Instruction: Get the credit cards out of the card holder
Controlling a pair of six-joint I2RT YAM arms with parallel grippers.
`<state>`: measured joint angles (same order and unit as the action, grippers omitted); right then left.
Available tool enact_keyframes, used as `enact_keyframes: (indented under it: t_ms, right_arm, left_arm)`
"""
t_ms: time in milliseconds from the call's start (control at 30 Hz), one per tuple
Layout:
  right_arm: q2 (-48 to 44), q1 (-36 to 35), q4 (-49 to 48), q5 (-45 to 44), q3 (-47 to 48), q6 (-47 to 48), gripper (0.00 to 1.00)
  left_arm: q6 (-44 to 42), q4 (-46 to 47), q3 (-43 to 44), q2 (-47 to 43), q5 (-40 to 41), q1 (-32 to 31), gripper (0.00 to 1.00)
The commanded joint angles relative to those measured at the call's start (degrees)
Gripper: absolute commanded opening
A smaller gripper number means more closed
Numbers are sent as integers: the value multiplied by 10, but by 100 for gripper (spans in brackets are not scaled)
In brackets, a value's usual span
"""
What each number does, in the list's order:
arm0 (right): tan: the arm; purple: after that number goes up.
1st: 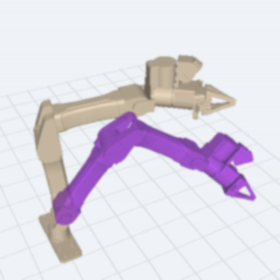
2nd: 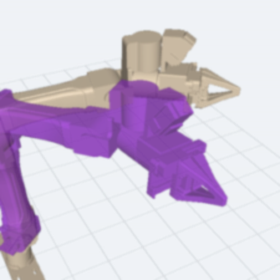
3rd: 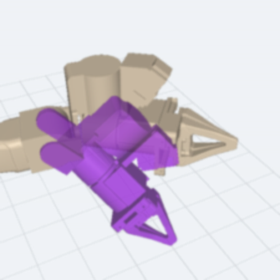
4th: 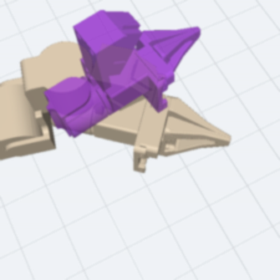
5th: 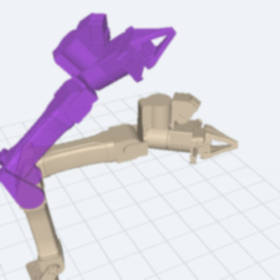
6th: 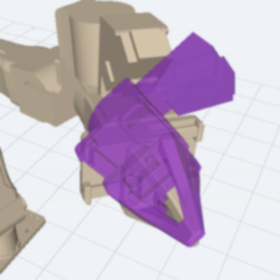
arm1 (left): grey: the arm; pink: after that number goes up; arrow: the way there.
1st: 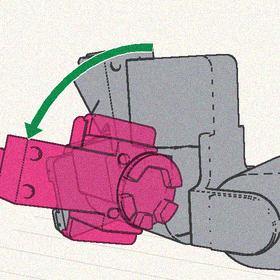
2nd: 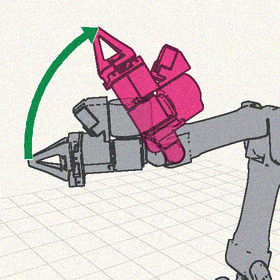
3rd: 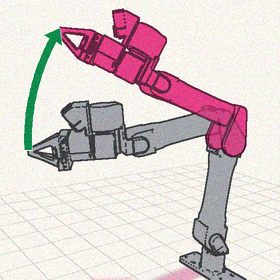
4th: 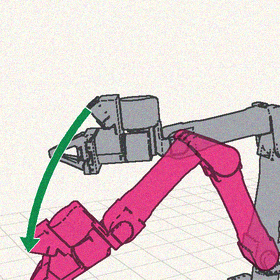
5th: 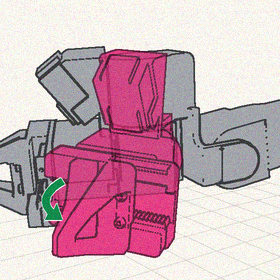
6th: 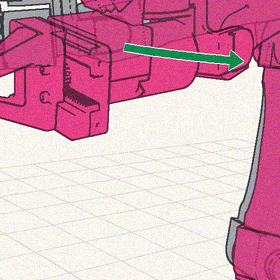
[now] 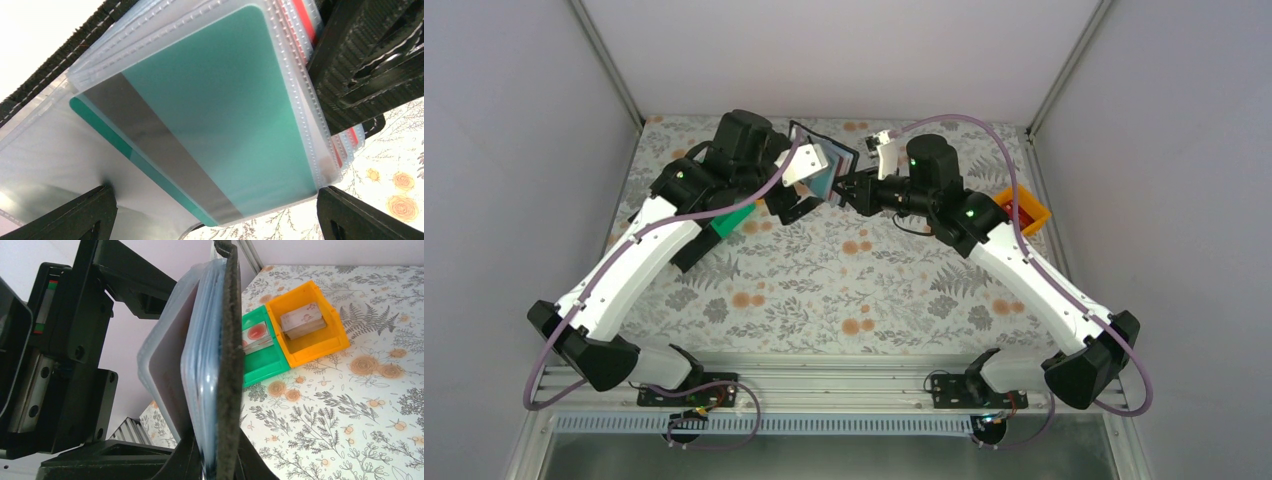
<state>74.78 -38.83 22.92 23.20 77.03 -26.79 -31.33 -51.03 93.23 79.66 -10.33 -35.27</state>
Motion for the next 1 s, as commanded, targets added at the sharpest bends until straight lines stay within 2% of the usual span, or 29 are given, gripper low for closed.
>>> enact_keyframes:
  t_ms: [0, 367, 567, 733, 967]
  right_arm:
    - [-9, -1, -25, 28, 18, -4, 4]
    - [-8, -2, -22, 42, 14, -3, 4]
    - [-13, -1, -24, 44, 12, 2, 4]
    - [-17, -2, -19, 37, 11, 4, 4]
    - [-16, -1, -17, 29, 8, 5, 4]
  left_arm:
    - [0, 2, 12, 5, -9, -5, 100]
    - [53, 38, 50, 15, 119, -3, 100]
    - [70, 40, 51, 14, 130, 7, 100]
    - [86, 40, 57, 21, 108, 20, 100]
    - [95, 11, 82, 26, -59, 17, 100]
